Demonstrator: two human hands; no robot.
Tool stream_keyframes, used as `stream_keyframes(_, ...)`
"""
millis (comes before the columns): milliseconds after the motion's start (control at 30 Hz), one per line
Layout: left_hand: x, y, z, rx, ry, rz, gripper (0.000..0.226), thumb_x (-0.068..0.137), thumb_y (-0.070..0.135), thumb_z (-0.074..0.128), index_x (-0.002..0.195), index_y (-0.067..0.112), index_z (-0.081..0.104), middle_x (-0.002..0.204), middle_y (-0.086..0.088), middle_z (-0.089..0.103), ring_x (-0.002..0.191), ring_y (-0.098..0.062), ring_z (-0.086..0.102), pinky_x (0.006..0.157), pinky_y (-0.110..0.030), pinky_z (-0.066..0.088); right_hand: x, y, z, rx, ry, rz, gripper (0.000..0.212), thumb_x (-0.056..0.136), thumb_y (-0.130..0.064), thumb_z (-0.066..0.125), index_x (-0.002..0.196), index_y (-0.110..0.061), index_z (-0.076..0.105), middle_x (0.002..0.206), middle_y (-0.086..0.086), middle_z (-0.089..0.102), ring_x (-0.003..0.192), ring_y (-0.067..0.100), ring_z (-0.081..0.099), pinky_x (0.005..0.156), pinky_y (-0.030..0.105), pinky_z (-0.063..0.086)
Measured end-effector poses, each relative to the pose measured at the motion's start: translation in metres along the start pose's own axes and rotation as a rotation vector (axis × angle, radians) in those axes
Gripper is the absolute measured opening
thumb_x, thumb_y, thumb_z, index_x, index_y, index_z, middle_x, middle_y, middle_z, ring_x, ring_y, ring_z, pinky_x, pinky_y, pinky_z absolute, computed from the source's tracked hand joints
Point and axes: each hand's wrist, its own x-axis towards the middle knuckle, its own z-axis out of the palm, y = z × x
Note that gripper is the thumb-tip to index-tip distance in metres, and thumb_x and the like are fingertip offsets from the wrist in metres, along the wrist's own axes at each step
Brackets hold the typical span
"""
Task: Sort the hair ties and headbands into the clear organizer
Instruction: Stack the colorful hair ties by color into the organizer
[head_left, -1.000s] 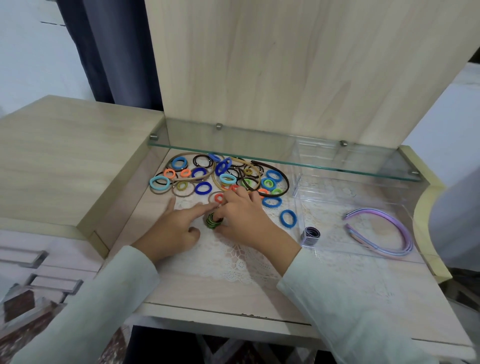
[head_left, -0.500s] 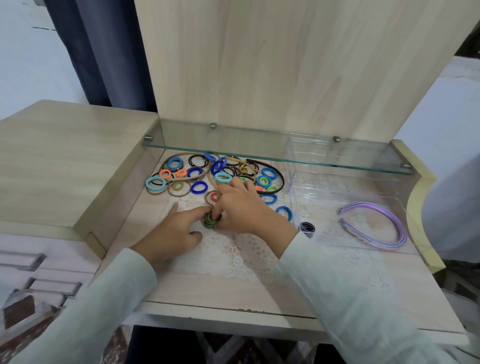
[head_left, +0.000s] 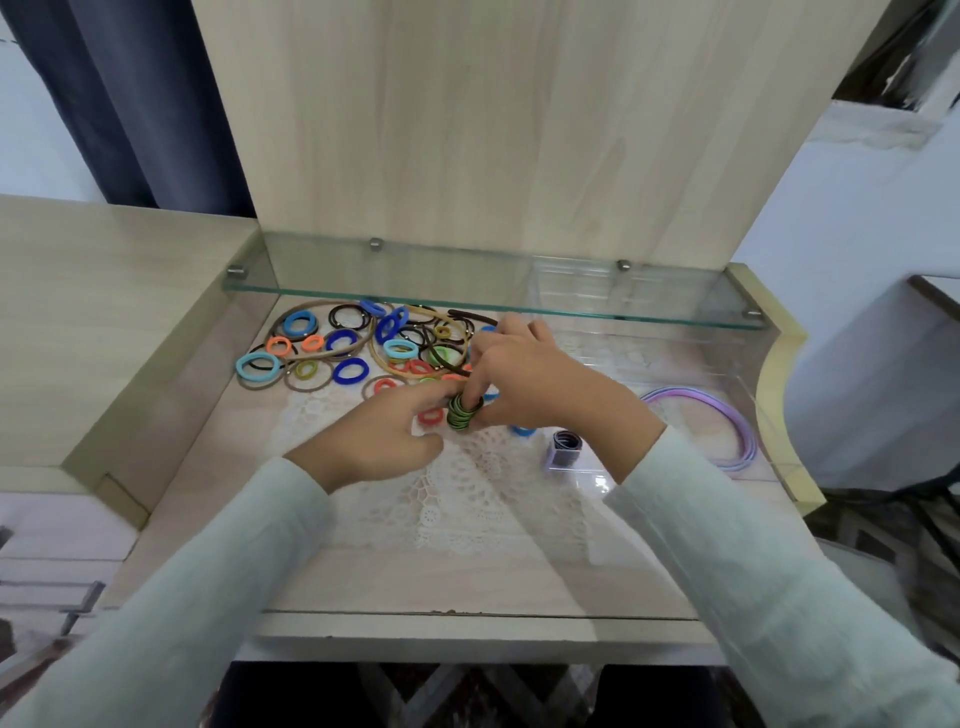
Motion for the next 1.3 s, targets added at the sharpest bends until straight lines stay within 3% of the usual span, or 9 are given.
stream_keyframes(100,0.014,0.016,0.011,-0.044,0.003,0.039,0.06,0.086,-0.004,0.051,0.126,0.041,0.046,0.125,0.029,0.05,0.121,0.012,0.043,0.093,0.001,0.032,-0.011,0.019,-0.007,-0.042,-0.02,0.029,0.02,0.08,-0.047,0.07,0.098,-0.039,0.073,0.102,-0.007,0.045,0.106,0.021,0.032,0.089,0.037,0.026)
stream_keyframes(200,0.03,0.024,0.024,-0.045,0.006,0.058,0.061,0.081,0.008,0.051,0.136,0.035,0.048,0.131,0.021,0.053,0.127,0.005,0.046,0.1,-0.011,0.036,-0.024,0.038,-0.009,-0.034,-0.031,0.069,0.02,0.08,-0.045,0.071,0.099,-0.039,0.073,0.102,-0.007,0.044,0.106,0.021,0.032,0.085,0.034,0.022)
stream_keyframes(367,0.046,0.039,0.043,-0.065,-0.055,0.087,0.065,0.082,0.002,0.05,0.13,0.047,0.047,0.133,0.023,0.054,0.128,0.005,0.046,0.105,-0.016,0.036,-0.047,0.065,-0.007,-0.006,-0.071,0.138,0.021,0.081,-0.047,0.07,0.1,-0.04,0.072,0.102,-0.005,0.048,0.103,0.02,0.032,0.084,0.034,0.024)
stream_keyframes(500,0.052,0.04,0.054,-0.04,-0.09,0.099,0.07,0.087,0.0,0.05,0.147,0.035,0.04,0.145,0.021,0.046,0.135,0.007,0.037,0.116,-0.022,0.029,-0.064,0.085,-0.009,0.026,-0.088,0.219,0.022,0.081,-0.045,0.07,0.103,-0.04,0.071,0.105,-0.005,0.052,0.102,0.018,0.031,0.087,0.035,0.025)
stream_keyframes(733,0.058,0.028,0.065,0.059,-0.027,0.125,0.064,0.092,0.017,0.057,0.137,0.059,0.038,0.155,0.014,0.034,0.147,0.003,0.013,0.117,-0.029,0.024,-0.072,0.098,0.008,0.053,-0.2,0.284,0.015,0.079,-0.046,0.072,0.093,-0.046,0.066,0.085,-0.019,0.046,0.104,0.02,0.034,0.086,0.034,0.029)
stream_keyframes(833,0.056,0.032,0.067,0.064,-0.036,0.173,0.06,0.093,0.012,0.055,0.137,0.05,0.043,0.142,0.03,0.043,0.137,0.011,0.029,0.113,-0.022,0.031,-0.068,0.096,0.015,0.086,-0.247,0.288,0.017,0.078,-0.045,0.074,0.082,-0.049,0.058,0.087,-0.016,0.047,0.107,0.023,0.034,0.083,0.034,0.028)
stream_keyframes(933,0.056,0.033,0.067,0.053,-0.021,0.184,0.056,0.093,0.009,0.056,0.137,0.041,0.048,0.136,0.03,0.049,0.128,0.014,0.04,0.11,-0.019,0.036,-0.067,0.092,0.018,0.075,-0.289,0.286,0.015,0.081,-0.041,0.071,0.093,-0.047,0.064,0.097,-0.01,0.052,0.107,0.023,0.032,0.082,0.032,0.025)
stream_keyframes(1233,0.056,0.035,0.068,0.086,-0.056,0.141,0.059,0.088,0.038,0.07,0.138,0.048,0.04,0.143,0.028,0.042,0.132,0.006,0.036,0.107,-0.022,0.034,-0.053,0.083,0.019,-0.016,-0.432,0.358,0.016,0.078,-0.039,0.068,0.072,-0.049,0.057,0.105,-0.001,0.055,0.111,0.029,0.036,0.095,0.046,0.037)
stream_keyframes(1300,0.057,0.035,0.068,0.092,-0.053,0.135,0.058,0.089,0.035,0.069,0.137,0.048,0.04,0.144,0.026,0.042,0.132,0.005,0.036,0.107,-0.023,0.034,-0.055,0.081,0.016,-0.016,-0.465,0.359,0.015,0.083,-0.037,0.064,0.087,-0.051,0.06,0.108,-0.004,0.056,0.113,0.026,0.035,0.095,0.043,0.036)
